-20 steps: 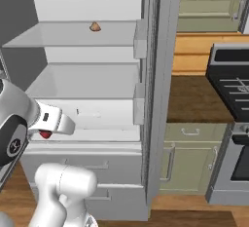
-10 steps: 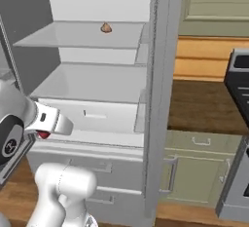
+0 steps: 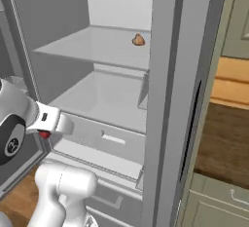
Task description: Take the strawberry from the fridge and place it on top of the pancake, located on the dining counter.
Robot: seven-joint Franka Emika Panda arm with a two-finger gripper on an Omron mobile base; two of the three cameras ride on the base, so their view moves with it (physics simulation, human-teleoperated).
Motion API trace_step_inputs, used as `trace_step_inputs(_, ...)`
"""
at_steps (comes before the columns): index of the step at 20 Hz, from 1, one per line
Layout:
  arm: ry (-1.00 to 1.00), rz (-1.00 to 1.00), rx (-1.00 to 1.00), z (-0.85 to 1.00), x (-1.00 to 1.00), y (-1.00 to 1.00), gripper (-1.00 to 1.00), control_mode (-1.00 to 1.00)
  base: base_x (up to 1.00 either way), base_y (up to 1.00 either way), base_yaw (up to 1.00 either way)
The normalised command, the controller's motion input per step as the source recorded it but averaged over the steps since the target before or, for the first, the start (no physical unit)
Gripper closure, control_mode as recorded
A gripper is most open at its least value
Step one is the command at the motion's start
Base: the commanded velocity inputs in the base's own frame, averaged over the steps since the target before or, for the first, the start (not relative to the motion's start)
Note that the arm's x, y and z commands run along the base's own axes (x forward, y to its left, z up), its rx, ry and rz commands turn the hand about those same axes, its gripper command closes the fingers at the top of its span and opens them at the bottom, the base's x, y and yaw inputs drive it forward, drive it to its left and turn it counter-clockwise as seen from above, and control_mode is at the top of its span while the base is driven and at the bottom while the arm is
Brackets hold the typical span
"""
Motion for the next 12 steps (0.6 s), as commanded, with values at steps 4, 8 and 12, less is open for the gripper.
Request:
trace_step_inputs(4,0.00,0.00,0.00,0.00,0.00,0.00,1.00,1.00,-0.01,-0.14,0.50)
trace_step_inputs(8,0.00,0.00,0.00,0.00,0.00,0.00,1.00,1.00,-0.48,0.00,0.59)
trace_step_inputs(12,0.00,0.00,0.00,0.00,0.00,0.00,1.00,1.00,-0.61,0.00,0.51)
